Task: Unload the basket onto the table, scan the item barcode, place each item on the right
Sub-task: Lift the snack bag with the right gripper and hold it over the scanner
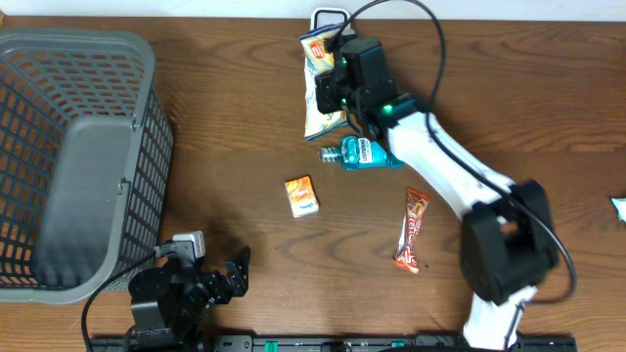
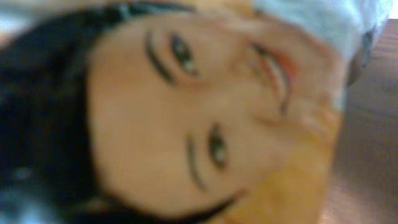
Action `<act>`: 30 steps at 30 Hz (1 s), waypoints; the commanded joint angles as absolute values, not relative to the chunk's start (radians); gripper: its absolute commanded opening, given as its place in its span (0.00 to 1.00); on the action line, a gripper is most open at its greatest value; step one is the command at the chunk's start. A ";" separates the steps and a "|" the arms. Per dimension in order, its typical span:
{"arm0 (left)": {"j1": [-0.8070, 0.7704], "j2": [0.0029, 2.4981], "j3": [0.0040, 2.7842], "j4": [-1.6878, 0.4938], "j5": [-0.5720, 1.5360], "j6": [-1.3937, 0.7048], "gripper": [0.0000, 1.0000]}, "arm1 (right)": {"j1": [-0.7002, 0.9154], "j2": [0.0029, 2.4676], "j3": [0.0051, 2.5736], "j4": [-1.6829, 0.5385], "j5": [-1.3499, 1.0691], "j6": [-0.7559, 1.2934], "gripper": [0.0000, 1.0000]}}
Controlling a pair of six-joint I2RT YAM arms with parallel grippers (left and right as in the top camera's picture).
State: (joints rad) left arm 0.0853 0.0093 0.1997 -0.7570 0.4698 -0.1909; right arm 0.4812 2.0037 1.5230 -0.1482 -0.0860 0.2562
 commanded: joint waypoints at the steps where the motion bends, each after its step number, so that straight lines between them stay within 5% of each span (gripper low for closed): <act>1: 0.091 0.004 0.198 -0.763 0.483 -0.200 1.00 | 0.471 2.097 1.632 -0.113 0.007 0.167 0.01; 14: 0.091 0.004 0.198 -0.763 0.482 -0.200 1.00 | 0.466 2.502 2.284 -0.090 0.201 -0.059 0.01; 30: 0.091 0.004 0.198 -0.763 0.482 -0.200 1.00 | 0.447 2.606 2.364 -0.060 0.296 -0.061 0.01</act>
